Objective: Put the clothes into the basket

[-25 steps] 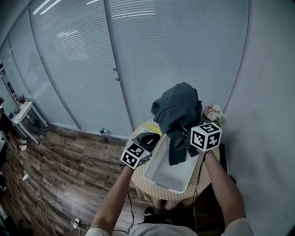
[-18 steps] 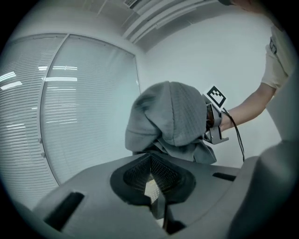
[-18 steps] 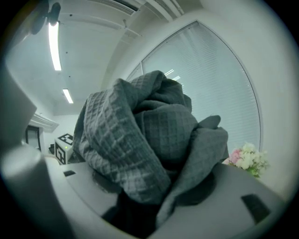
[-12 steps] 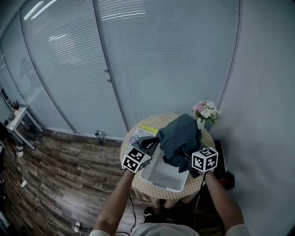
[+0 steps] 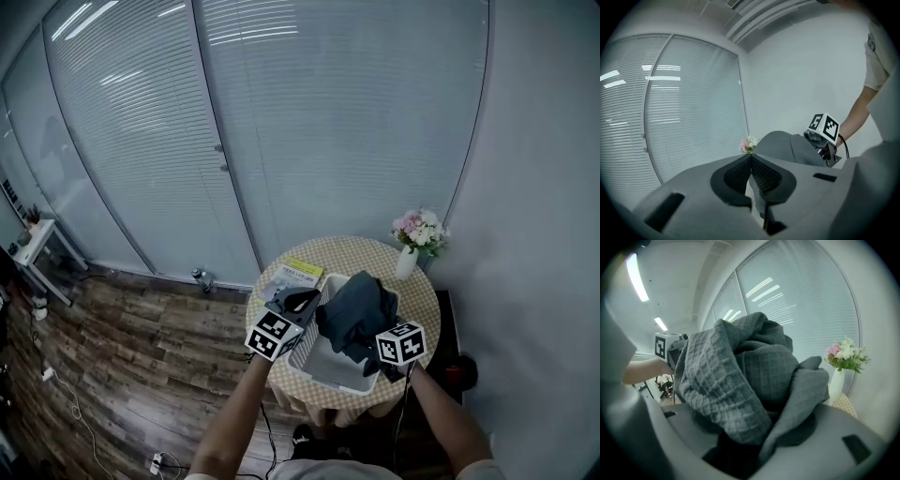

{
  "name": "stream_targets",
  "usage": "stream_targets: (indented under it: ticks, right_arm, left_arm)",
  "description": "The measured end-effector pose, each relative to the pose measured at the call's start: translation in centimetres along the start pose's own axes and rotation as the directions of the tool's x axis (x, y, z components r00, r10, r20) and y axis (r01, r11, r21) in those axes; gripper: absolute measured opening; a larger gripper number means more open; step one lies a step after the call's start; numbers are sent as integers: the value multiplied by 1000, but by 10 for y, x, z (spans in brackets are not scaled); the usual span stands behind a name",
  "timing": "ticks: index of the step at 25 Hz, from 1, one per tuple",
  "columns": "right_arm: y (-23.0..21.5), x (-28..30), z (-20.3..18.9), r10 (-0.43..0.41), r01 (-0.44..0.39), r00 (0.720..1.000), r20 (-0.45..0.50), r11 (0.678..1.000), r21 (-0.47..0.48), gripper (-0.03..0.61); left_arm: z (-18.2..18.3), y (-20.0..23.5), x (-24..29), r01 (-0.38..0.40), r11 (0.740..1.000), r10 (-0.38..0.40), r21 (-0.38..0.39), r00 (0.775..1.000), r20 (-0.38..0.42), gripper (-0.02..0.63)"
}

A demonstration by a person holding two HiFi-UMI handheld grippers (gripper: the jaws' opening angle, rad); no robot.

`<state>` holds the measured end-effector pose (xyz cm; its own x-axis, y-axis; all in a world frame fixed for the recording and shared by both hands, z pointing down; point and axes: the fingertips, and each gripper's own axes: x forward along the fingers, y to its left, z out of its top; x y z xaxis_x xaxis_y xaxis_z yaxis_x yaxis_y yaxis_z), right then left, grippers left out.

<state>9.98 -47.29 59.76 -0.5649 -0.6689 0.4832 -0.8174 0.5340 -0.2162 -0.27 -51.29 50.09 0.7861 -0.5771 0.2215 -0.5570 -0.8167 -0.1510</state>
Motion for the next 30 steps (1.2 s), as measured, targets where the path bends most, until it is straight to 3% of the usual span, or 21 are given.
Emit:
stream_targets:
  ticks: [5,9,12,21,30]
  right_arm:
    - [8,19,-24,-25,17,988,-153,998,-54,283]
    - [12,19,-31,-62,8,973,-222,971,-238,355]
    - [16,15,-24,-46,-16,978,-206,957,-290,357]
    - [12,20,0,-50,9,990,-135,957,-291,357]
    - [13,24,32,-30,32,1000,9,959,-283,354]
  left_arm:
    - [-4,5,-8,-1,1000,1,-1,1000,0,14]
    - [-12,11,-13,-1,1000,1,-7,1000,-3,14]
    - [-17,10,-14,-2,999,2,-33,1000,10,14]
    - [-29,11,-18,-1,998,1,-55,1000,1,14]
    - [-34,21,-29,-26,998,26,-57,1000,-8,14]
